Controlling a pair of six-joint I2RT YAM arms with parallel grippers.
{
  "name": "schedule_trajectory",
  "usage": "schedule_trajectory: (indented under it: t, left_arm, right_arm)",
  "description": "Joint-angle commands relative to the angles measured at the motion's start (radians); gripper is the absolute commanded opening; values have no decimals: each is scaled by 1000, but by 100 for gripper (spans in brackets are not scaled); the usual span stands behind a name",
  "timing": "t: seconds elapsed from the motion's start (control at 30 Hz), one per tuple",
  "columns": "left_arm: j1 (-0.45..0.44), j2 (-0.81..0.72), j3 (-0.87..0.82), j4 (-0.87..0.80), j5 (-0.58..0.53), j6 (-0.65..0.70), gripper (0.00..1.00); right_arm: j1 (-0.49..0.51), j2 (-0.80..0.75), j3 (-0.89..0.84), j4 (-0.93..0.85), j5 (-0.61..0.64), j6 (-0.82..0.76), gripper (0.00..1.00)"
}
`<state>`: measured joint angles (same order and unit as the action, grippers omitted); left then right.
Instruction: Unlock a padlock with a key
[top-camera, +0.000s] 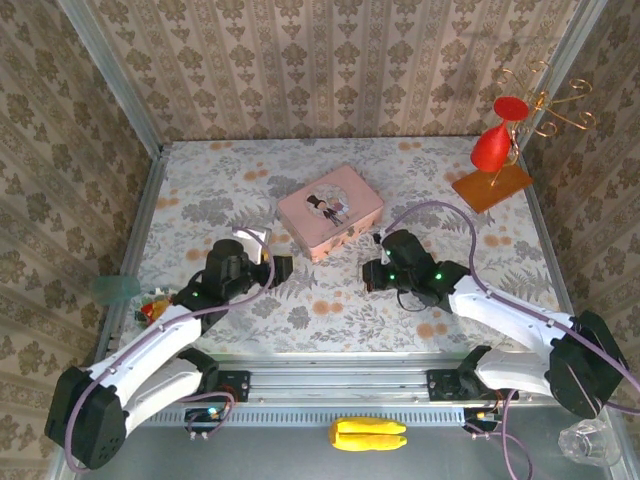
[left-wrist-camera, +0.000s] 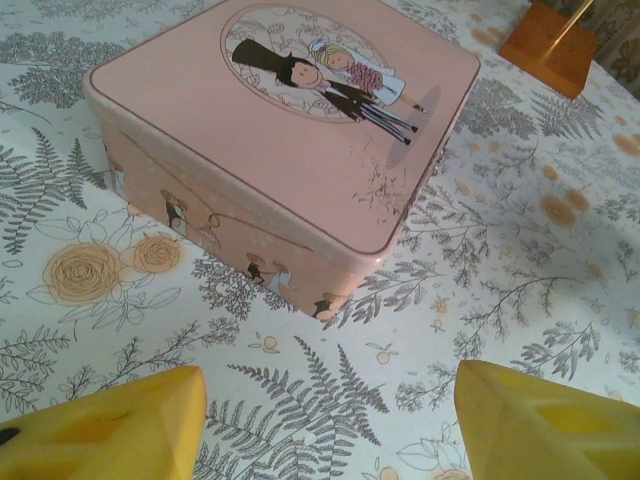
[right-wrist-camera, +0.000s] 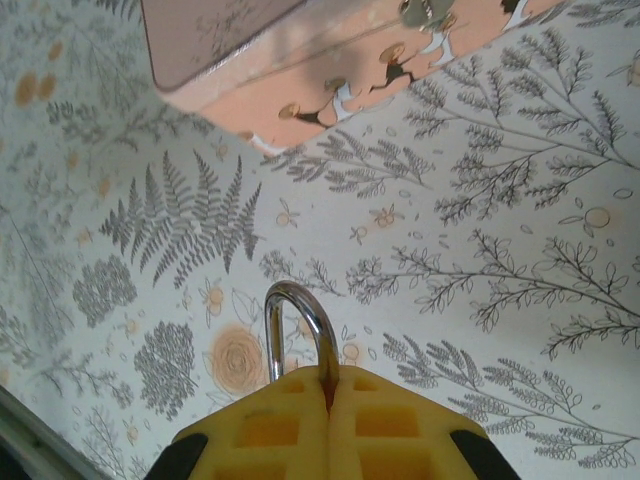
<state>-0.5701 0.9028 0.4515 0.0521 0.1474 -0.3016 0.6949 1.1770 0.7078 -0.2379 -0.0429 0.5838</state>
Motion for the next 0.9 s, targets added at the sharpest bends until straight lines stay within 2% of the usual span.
schedule_trajectory:
  t: [0.0, 0.3, 0.87]
  left_arm:
    - [-3, -17, -30, -5, -14, 48, 68]
    - [1, -38, -120, 96, -11, 76, 71]
    - [3, -17, -125, 123, 11, 48, 71]
  right_arm:
    - [34, -16, -7, -49, 73, -29, 0]
    - [119, 11, 33, -136, 151, -14, 0]
    - [182, 151, 82, -235, 200, 85, 0]
